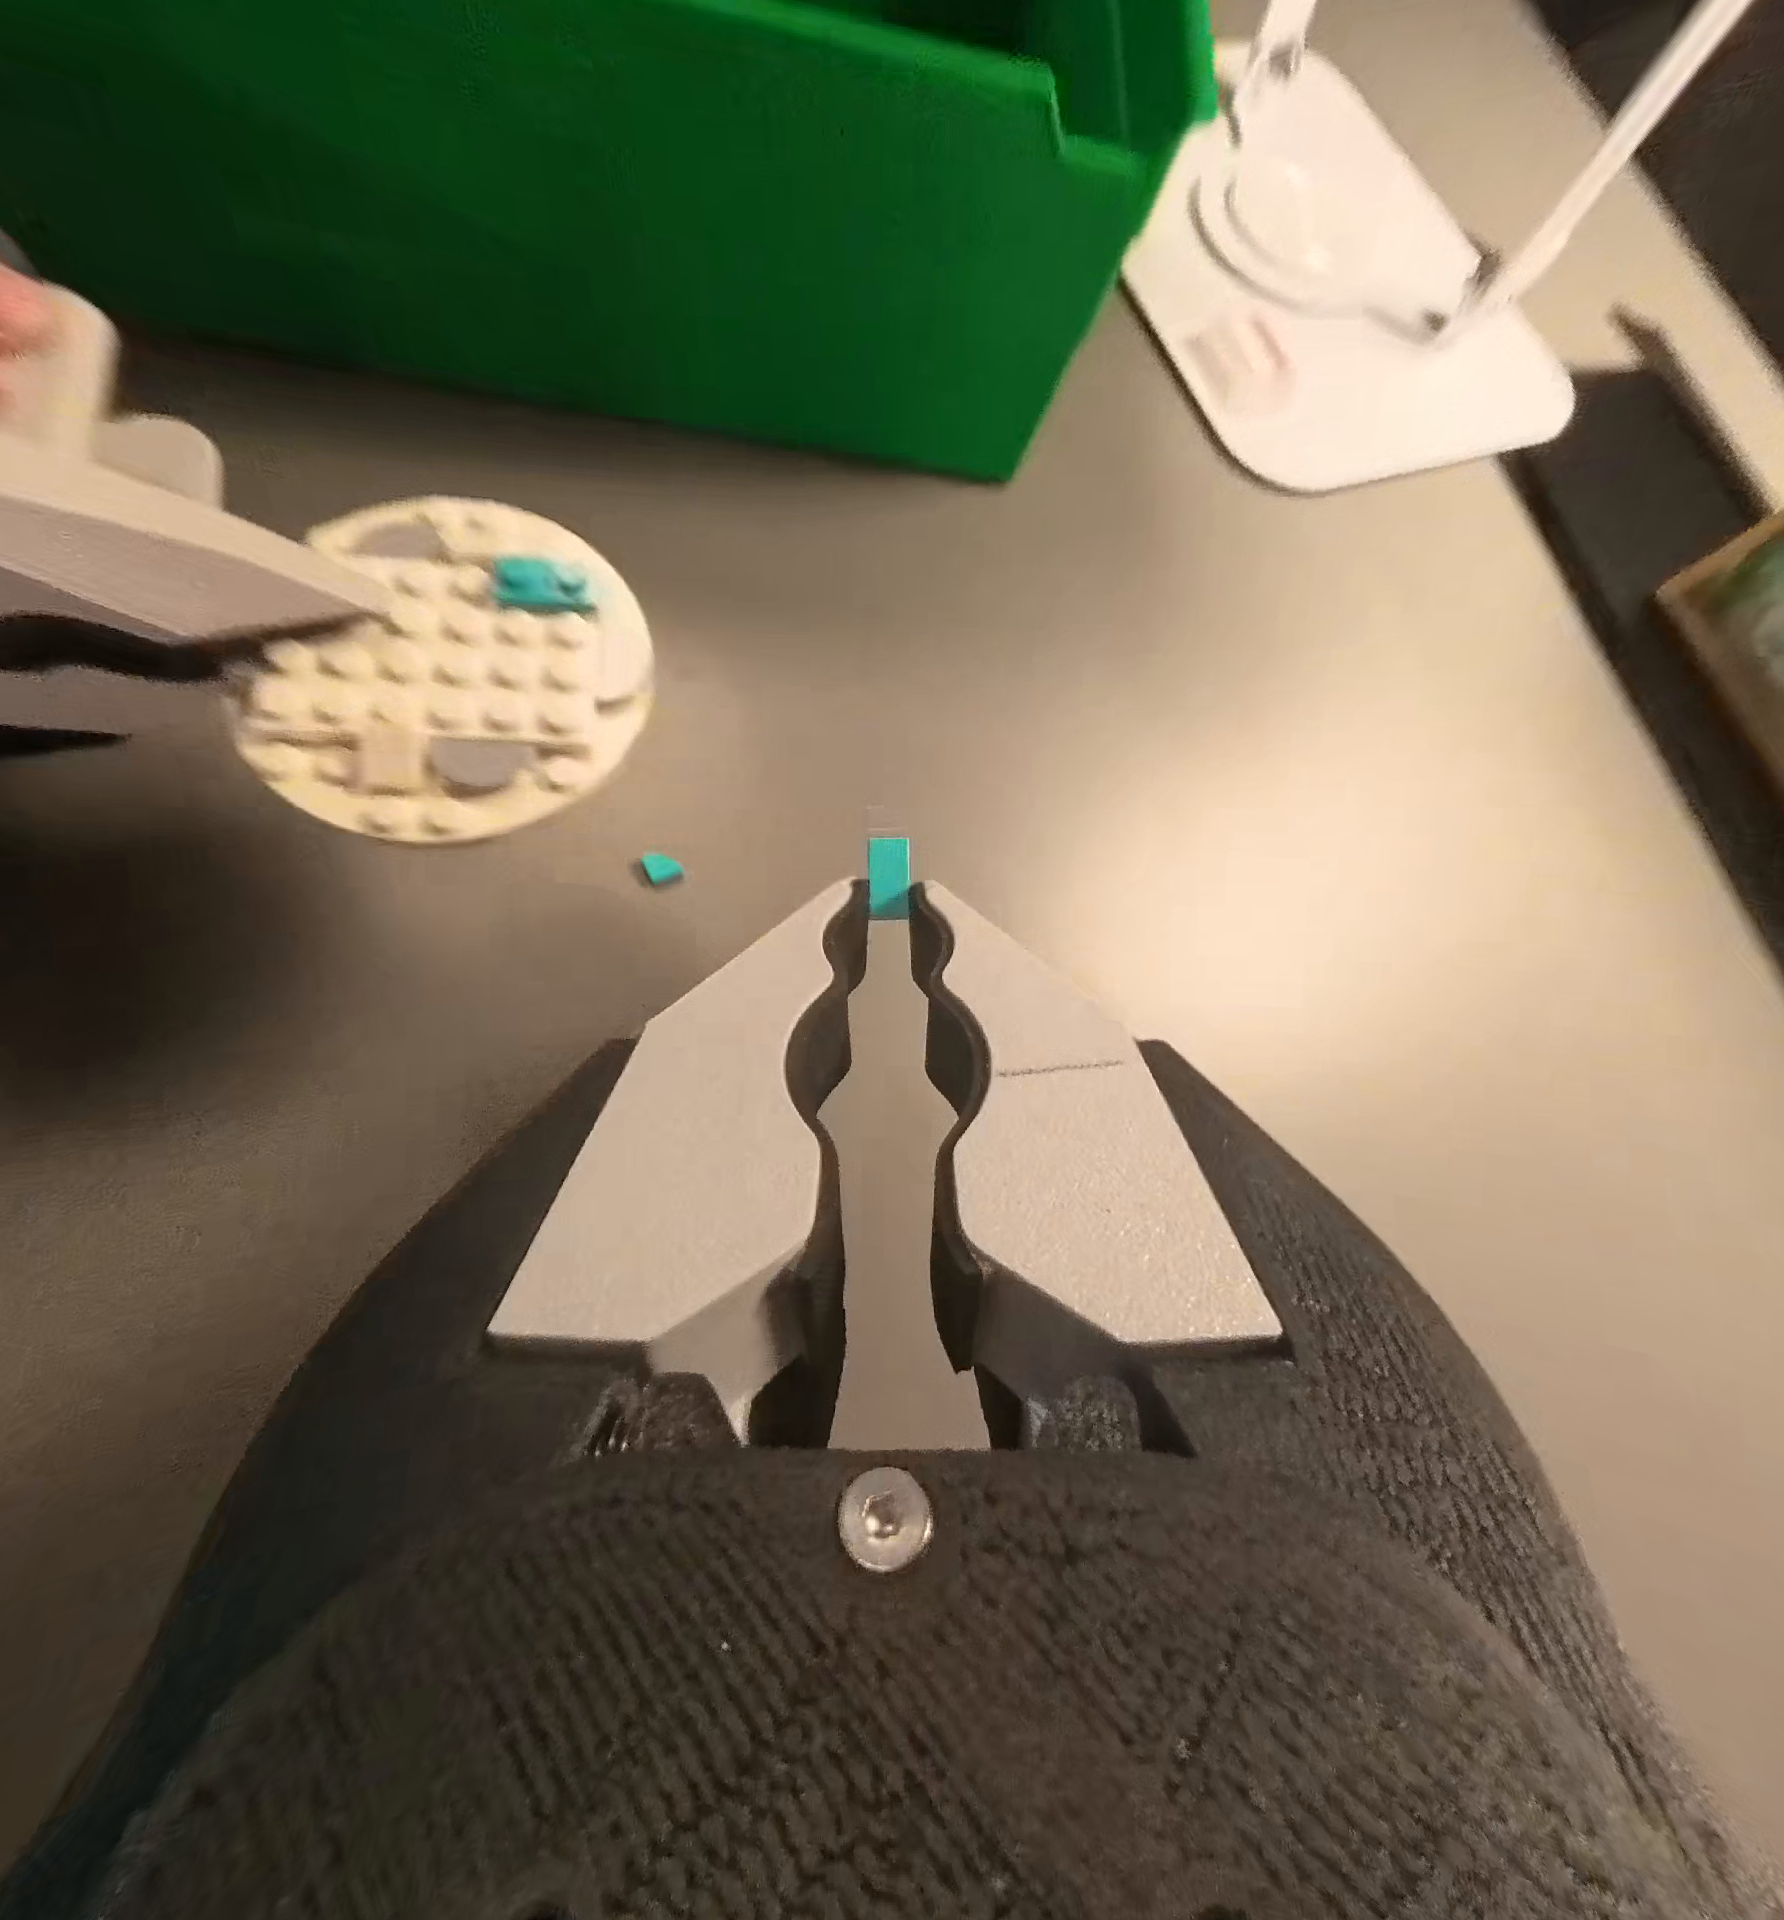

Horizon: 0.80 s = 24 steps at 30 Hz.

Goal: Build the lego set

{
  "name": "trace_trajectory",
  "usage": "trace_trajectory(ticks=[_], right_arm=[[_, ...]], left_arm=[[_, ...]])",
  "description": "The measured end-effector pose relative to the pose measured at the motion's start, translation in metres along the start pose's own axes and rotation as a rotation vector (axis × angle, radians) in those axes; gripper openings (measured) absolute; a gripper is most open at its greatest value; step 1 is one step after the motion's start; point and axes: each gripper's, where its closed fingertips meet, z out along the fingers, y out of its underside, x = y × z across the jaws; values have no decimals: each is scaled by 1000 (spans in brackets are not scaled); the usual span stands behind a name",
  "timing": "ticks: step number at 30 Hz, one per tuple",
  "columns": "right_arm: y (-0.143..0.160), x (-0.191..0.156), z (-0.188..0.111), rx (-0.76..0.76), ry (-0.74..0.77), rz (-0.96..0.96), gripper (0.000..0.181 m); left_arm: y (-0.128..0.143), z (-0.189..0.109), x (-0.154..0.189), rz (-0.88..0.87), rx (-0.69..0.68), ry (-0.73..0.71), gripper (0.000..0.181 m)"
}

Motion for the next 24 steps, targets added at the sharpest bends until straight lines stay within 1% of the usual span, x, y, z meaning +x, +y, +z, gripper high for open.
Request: trace_trajectory(ticks=[3, 6, 17, 21, 24], right_arm=[[21, 3, 14, -42, -8, 18, 6], [31, 5, 20, -67, -8, 6, 6], [39, 2, 28, -87, -26, -5, 6], [38, 3, 29, -76, -29, 15, 12], [38, 0, 29, -64, -64, 62, 16]], left_arm=[[-1, 0, 2, 8, 4, 9, 6], [-2, 0, 2, 8, 11, 8, 6], [-2, 0, 5, 8, 19, 23, 6], [-1, 0, 5, 6, 18, 27, 6], [1, 1, 5, 3, 8, 28, 6]])
